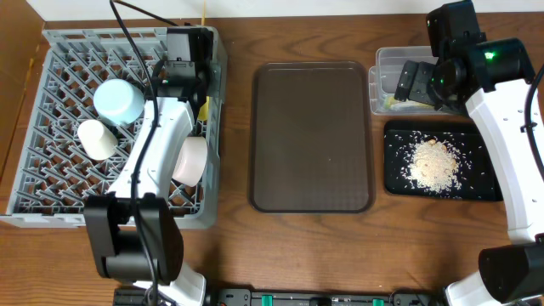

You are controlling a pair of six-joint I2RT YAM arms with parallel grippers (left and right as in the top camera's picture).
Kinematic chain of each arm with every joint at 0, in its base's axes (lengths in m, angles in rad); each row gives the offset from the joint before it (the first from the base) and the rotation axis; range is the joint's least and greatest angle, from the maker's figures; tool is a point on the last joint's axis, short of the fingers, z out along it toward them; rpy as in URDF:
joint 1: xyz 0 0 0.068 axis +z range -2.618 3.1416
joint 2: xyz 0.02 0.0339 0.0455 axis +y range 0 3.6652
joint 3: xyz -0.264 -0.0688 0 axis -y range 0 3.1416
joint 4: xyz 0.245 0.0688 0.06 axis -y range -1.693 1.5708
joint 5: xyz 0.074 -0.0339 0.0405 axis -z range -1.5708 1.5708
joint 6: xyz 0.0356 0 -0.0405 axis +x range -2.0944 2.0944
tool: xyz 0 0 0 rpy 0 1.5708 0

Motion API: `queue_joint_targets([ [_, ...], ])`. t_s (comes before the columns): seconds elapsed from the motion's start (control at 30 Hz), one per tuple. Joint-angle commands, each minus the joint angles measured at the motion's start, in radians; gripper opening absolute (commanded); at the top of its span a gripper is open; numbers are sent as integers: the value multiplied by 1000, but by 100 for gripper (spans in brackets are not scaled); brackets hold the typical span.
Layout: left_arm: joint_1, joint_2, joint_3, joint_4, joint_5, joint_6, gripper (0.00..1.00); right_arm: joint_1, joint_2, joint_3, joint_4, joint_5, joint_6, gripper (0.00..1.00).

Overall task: Sort waste into correct bins and load items into the dishwasher
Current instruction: 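Carry the chopstick left over the rack beside the yellow plate, then insert the chopstick upright into the rack next to the first one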

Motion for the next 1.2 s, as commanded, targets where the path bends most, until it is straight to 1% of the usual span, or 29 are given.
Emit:
queue_joint_targets([
  [0.0,26,60,5,-5,23,24,8,-16,-10,4,-1,10,7,99],
  [0.1,28,65,5,-8,24,3,8,-16,-10,4,-1,10,7,99],
  [0.27,28,65,5,-32,24,2,8,-16,-10,4,-1,10,7,99],
  [0.37,28,65,5,-44,24,-33,8,-16,-10,4,-1,10,7,99],
  [0.47,28,65,5,-51,24,-60,11,-16,-10,4,-1,10,8,99],
  [0.87,28,67,2,-105,24,-80,11,-16,-10,4,-1,10,7,99],
  [0.97,28,67,2,-103,24,-80,19,-16,-10,4,-1,10,8,99],
  [1.03,28,63,3,-101,24,-83,40,-16,-10,4,-1,10,7,99],
  [1.07,28,46,5,-101,24,-129,52,-16,-10,4,-1,10,7,99],
  [1.17,28,-14,5,-109,24,-221,59,-16,-10,4,-1,10,7,99],
])
